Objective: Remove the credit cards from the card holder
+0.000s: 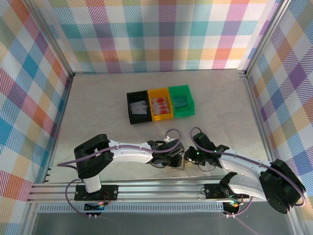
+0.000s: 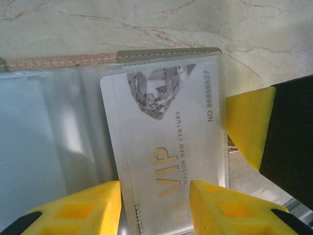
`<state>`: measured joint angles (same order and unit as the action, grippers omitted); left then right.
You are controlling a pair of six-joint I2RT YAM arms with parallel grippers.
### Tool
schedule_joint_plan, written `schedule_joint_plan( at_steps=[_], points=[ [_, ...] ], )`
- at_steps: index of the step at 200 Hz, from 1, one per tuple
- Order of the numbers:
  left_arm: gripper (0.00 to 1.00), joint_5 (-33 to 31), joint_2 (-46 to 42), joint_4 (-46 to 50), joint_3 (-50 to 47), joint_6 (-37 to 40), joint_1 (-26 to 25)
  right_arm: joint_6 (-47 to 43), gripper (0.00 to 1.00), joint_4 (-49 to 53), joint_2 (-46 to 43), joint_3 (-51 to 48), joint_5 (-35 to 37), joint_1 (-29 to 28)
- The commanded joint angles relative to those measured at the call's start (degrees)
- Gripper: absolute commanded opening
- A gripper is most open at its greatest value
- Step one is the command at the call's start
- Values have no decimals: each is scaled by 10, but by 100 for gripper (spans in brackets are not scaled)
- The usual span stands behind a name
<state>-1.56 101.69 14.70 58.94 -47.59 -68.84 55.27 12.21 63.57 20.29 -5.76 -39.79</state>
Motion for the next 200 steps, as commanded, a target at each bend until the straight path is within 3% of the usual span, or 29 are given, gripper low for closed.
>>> schedule_joint_plan(
  at_steps=[1,41,112,200],
  points=[
    [41,5,10,-11,-5,-9,-3,6,17,12,16,-22,-10,-9],
    [39,5,12,-13,-3,-8,-3,5,17,12,16,-20,-12,-9],
    [17,-11,-5,-23,-29,-19,-3,4,17,12,15,-21,-12,-10],
    [0,-32,-19,-10,-37,-21,-3,7,16,14,9,-24,-8,-10]
  ],
)
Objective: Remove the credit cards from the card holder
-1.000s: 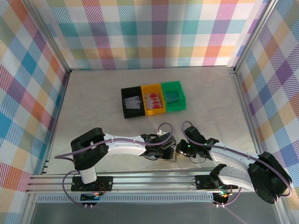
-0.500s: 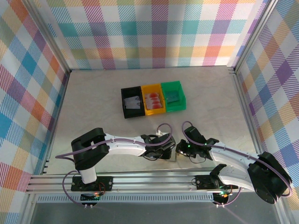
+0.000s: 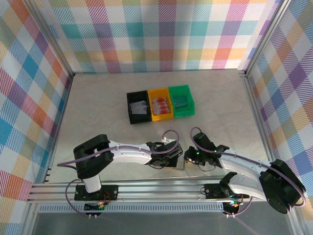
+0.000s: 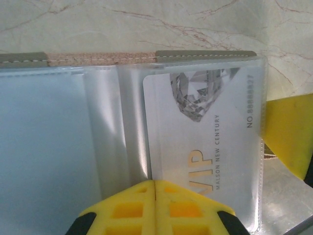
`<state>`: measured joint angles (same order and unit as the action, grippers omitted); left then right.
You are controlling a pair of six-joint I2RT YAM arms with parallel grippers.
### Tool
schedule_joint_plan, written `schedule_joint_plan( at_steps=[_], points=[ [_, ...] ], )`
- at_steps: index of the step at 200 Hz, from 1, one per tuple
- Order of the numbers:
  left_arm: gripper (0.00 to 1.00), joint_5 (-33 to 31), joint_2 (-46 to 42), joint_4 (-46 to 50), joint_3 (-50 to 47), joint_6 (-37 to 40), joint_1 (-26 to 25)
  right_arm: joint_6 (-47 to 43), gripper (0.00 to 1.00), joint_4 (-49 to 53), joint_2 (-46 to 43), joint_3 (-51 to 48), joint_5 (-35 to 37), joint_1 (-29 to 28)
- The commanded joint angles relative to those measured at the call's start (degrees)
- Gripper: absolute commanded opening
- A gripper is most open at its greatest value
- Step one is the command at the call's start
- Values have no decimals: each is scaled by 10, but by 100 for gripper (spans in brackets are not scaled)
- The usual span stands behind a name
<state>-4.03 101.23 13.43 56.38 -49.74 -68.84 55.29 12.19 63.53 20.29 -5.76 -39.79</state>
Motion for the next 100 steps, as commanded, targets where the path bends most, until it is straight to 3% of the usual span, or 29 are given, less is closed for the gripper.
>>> schedule_joint_plan(
  at_steps=[1,47,100],
  points=[
    [0,-7,-14,3,-11,0,-3,6,16,15,9,-24,-8,-10],
    [0,-24,-33,5,-20,-3,-2,1,16,2,-20,-30,-20,-11],
    [0,-33,-46,11,-26,-2,-2,20,15,136,-101,17,37,-11]
  ],
)
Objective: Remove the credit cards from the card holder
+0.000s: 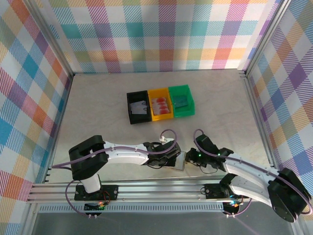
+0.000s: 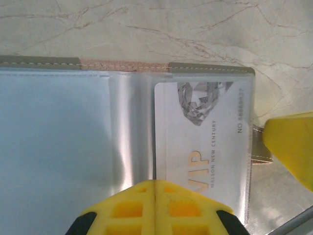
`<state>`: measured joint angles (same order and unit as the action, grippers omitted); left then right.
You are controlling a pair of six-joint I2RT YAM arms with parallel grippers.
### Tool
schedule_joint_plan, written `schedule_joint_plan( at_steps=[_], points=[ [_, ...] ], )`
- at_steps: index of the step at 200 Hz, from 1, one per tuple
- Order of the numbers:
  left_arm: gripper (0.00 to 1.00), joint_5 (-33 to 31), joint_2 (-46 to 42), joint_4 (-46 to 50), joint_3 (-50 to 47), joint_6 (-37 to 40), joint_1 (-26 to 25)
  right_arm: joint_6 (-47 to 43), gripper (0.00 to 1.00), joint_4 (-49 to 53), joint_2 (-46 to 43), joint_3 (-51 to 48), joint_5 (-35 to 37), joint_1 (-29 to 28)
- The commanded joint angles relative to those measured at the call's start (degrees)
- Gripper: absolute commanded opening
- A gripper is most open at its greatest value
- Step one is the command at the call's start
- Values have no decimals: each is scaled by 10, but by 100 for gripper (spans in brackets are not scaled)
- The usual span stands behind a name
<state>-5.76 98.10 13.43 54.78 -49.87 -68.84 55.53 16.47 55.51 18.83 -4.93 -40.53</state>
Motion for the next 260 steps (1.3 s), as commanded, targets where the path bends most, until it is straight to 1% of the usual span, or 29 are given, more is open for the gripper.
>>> schedule_joint_plan(
  at_steps=[1,27,42,58,71,85,109,146,196,260],
  points=[
    [0,-15,-14,11,-10,0,-2,18,15,96,-21,33,28,-3],
    [0,-12,-12,5,-11,-3,-2,31,13,89,-25,51,1,-3],
    [0,-11,-11,4,-12,-2,-2,45,11,56,-23,49,-18,-4],
    [0,-12,-10,4,-11,-3,-2,61,10,9,-7,48,-40,-4],
    [0,-12,-8,4,-12,-3,-2,68,4,-6,17,58,-46,-4],
    [0,-10,-6,3,-13,-5,-2,68,0,-15,44,69,-50,-4],
    [0,-5,-8,-4,-18,-8,-2,68,0,-37,80,77,-54,-4],
    [0,-3,-11,-8,-19,-12,-2,69,0,-30,108,77,-23,-4],
    [9,-1,-12,-10,-17,-15,-2,80,0,-52,117,40,-2,-4],
    [13,10,0,-16,-12,-23,2,79,0,-87,152,15,-5,-4]
  ],
)
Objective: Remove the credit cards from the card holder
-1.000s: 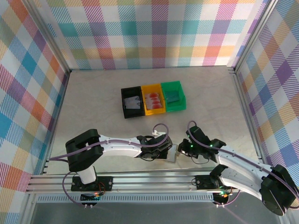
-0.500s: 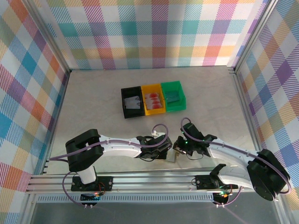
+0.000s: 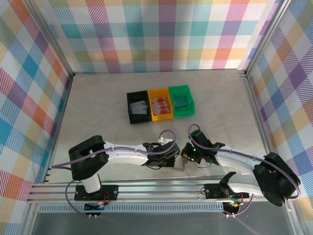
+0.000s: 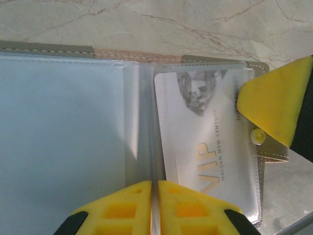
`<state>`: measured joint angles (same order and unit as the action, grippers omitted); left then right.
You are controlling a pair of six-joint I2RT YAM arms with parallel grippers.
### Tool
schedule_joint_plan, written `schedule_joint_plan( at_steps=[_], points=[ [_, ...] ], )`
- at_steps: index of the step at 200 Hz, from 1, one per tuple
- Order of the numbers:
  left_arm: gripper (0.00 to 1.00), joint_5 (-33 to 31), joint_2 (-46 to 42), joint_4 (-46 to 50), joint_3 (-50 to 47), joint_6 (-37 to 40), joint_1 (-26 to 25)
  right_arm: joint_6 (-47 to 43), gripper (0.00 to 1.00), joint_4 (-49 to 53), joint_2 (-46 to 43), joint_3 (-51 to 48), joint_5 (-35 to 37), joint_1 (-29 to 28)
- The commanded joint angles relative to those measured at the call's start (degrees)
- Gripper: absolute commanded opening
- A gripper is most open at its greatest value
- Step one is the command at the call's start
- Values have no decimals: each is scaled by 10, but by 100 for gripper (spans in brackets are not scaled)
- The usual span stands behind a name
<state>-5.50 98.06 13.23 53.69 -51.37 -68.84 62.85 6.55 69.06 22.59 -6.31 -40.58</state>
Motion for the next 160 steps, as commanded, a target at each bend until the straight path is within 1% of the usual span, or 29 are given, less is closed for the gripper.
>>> schedule_joint_plan(
  at_steps=[1,28,39,44,73,78,83,129,160],
  points=[
    [13,7,1,-14,-1,-8,2,6,0,13,16,-23,9,-4],
    [14,12,-2,-20,-7,-19,7,3,0,14,9,-27,11,-4],
    [17,13,-4,-25,-11,-28,9,2,0,14,7,-29,10,-4],
    [21,13,-6,-28,-13,-31,10,1,0,12,7,-31,10,-4],
    [23,6,-14,-38,-22,-50,15,6,0,5,7,-43,4,-4],
    [26,2,-17,-37,-24,-54,15,7,0,4,7,-45,3,-4],
    [27,-1,-20,-39,-25,-56,16,7,0,4,7,-46,2,-4],
    [27,-26,-50,-57,-50,-87,22,12,0,13,-15,-54,0,-3],
    [27,-23,-45,-67,-49,-91,22,12,0,23,-32,-60,4,-4]
  ],
)
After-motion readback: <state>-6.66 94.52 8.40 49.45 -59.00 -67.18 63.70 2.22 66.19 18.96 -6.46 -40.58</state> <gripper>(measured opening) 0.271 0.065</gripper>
